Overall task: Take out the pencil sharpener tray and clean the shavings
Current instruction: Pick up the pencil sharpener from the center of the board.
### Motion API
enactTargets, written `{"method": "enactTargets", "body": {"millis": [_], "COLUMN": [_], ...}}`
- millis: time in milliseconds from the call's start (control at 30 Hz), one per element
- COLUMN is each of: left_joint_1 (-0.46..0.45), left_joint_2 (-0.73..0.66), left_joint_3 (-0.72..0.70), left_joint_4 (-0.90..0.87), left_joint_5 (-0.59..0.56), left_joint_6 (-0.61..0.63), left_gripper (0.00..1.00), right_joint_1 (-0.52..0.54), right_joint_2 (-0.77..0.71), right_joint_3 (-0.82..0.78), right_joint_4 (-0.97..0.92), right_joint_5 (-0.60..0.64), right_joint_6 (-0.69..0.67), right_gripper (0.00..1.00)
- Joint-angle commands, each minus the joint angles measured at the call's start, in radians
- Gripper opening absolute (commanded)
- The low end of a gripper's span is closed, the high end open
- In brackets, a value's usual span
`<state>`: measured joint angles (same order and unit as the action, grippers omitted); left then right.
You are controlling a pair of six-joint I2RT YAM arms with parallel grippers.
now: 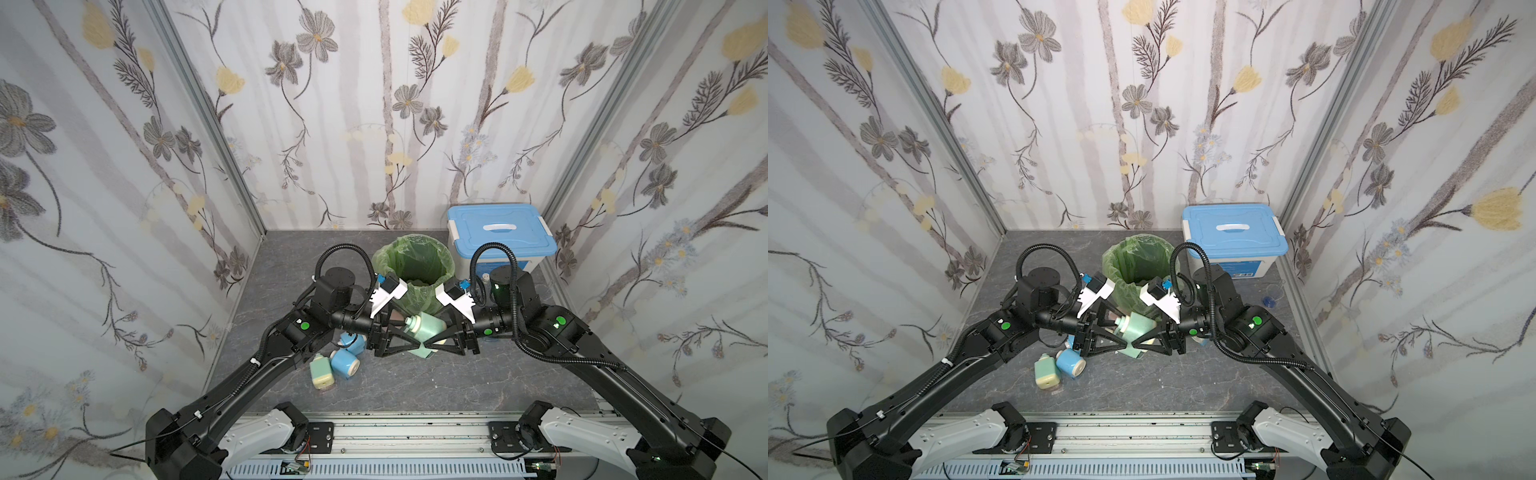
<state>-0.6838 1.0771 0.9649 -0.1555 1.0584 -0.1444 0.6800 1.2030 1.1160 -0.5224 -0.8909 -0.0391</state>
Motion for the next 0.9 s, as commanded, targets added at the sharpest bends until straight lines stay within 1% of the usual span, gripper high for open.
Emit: {"method": "enactTargets", "body": {"millis": [0,67,233,367,433,567,700,733,867], "left_joint_1": [-0.003,-0.002,-0.002,-0.003,-0.001,0.005,0.017,0.024,0.035], "left_joint_2": [0.007,0.005,-0.008,-0.024,-0.042,-0.077,-0.091,-0.097,-0.127], "left_joint_3": [0.013,0.014,0.008,-0.002,-0.012,-0.042,-0.062,-0.073,-0.152], "left_joint_4": [-0.003,-0.007,0.008,0.039,0.057,0.116,0.168,0.203,0.449], "left_joint_5": [0.023,0.019,0.018,0.02,0.008,-0.014,-0.061,-0.079,-0.138], "left_joint_6": [0.03,0.035,0.035,0.026,0.022,-0.006,-0.036,-0.057,-0.179], "left_gripper": [0.82,0.74,0.6,0.5,0.47,0.46,0.46,0.45,0.44], "right_joint_1": [0.0,0.0,-0.002,-0.008,-0.015,-0.032,-0.045,-0.045,-0.042], "right_joint_2": [0.013,0.017,0.016,0.009,-0.002,-0.058,-0.112,-0.124,-0.145], "right_joint_3": [0.019,0.021,0.019,-0.005,-0.025,-0.102,-0.188,-0.214,-0.334], "right_joint_4": [0.047,0.048,0.067,0.121,0.16,0.307,0.457,0.498,0.724], "right_joint_5": [-0.062,-0.069,-0.076,-0.091,-0.099,-0.109,-0.088,-0.079,-0.054], "right_joint_6": [-0.021,-0.015,0.0,0.037,0.061,0.145,0.237,0.261,0.392], "right_gripper": [0.48,0.48,0.51,0.62,0.7,0.81,0.87,0.88,0.91]}}
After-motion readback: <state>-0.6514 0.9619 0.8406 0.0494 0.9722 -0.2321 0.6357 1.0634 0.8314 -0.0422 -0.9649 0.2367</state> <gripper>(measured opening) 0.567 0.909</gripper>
